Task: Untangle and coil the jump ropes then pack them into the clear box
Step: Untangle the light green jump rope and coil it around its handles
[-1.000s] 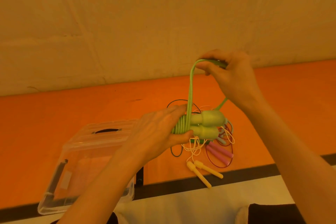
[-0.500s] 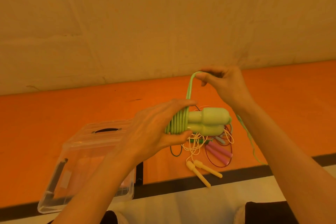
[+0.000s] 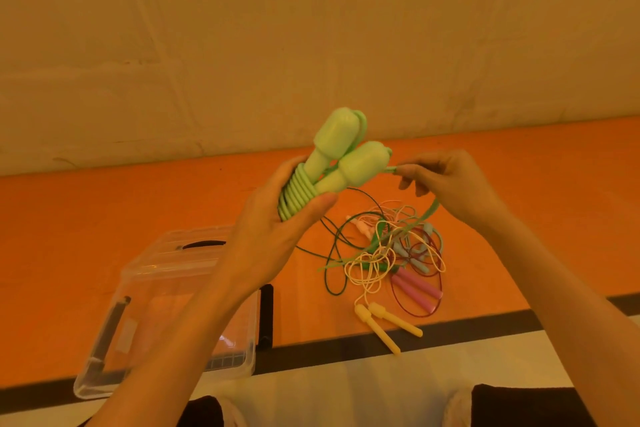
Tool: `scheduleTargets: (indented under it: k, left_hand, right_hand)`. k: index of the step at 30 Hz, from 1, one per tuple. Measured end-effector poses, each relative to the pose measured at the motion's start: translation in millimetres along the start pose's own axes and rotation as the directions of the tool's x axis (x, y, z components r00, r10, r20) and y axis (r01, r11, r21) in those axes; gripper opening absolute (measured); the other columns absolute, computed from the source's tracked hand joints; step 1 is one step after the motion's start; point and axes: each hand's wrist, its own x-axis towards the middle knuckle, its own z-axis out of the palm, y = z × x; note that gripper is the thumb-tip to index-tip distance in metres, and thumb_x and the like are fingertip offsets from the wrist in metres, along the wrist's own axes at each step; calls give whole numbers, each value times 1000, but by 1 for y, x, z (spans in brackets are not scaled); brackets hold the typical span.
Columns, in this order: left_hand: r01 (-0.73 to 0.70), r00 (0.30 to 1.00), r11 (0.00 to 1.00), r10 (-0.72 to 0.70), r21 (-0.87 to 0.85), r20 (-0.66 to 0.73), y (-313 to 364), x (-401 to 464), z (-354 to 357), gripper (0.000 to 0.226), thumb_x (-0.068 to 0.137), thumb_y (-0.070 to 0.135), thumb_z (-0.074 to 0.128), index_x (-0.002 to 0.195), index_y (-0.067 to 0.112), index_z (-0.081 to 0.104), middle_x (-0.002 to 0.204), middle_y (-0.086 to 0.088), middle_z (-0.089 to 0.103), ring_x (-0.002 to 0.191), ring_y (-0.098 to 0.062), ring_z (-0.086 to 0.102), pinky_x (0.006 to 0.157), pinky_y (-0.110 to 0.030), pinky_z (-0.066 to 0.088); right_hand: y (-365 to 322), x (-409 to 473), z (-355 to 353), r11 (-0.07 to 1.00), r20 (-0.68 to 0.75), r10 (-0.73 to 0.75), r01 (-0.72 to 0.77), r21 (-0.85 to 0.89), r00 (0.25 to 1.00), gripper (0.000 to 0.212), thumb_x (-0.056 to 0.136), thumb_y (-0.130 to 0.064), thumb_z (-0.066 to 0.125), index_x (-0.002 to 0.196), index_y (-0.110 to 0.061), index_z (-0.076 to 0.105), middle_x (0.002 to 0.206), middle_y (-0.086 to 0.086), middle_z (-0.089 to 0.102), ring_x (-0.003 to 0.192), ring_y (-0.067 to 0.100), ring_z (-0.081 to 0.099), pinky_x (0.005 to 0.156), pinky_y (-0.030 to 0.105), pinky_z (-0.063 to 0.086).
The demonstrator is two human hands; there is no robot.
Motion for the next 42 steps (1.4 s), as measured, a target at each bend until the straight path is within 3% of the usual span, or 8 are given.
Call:
scheduleTargets:
  k: [6,10,14,21,28,32,37,42]
  left_hand:
    - [62,989,985,-39,161,-142,-12,0,-2,45,85,61,54,117,29,51,91,11,61,82,-13,62,69,-43,51]
    - [85,981,958,-33,275,-190,-16,-2,2,39,90,58,49,115,29,47,84,16,51,72,-1,49,59,-19,35]
    - [102,982,912,-29,397,-186,-17,-2,6,39,90,55,49,117,26,44,91,14,50,74,0,49,54,-16,30]
    - [96,994,920,-66,381,-91,-20,-2,11,51,91,52,47,136,31,32,122,10,49,89,-3,51,67,-32,48]
    - [10,997,835,-48,551,54,-16,-3,8,56,89,55,43,138,29,33,120,7,42,87,-11,50,66,-38,49]
    - [-2,995,810,-58,586,84,-18,-3,3,68,80,67,38,136,28,35,115,4,43,84,-16,52,64,-41,50]
    - [4,999,631,-37,776,25,-19,-6,18,57,81,62,54,124,29,37,107,1,46,71,-24,58,48,-35,44]
    - [59,995,579,32,813,-96,-20,0,-2,51,84,54,50,122,20,48,98,-2,50,62,-23,53,42,-22,22]
  right_hand:
    - [-15,-27,2,989,323,140,-115,-95,936,14,93,-13,58,87,-12,70,67,0,70,49,6,60,49,15,47]
    - [-26,-41,3,985,510,170,-164,-58,843,13,87,-20,61,90,-14,72,74,2,73,60,9,67,56,16,50]
    - [-34,-46,-1,975,613,157,-221,29,774,18,81,-25,61,87,-14,73,80,12,73,63,14,68,58,18,51]
    - [-38,-51,-8,963,661,118,-247,105,741,18,85,-24,59,83,-21,77,78,10,72,69,20,67,63,20,51]
    - [-44,-55,-5,947,666,60,-253,197,743,19,85,-25,58,84,-16,74,76,11,72,70,24,66,66,27,54]
    - [-46,-56,-1,911,642,37,-290,293,766,19,88,-26,58,82,-15,73,73,10,70,62,19,65,58,24,52]
    - [-54,-65,25,925,702,-2,-266,273,713,19,90,-24,55,89,-14,72,77,9,71,63,19,66,62,23,53]
    - [-53,-61,13,937,542,134,-285,204,830,29,76,-36,66,100,-20,72,74,7,70,54,16,60,53,25,49]
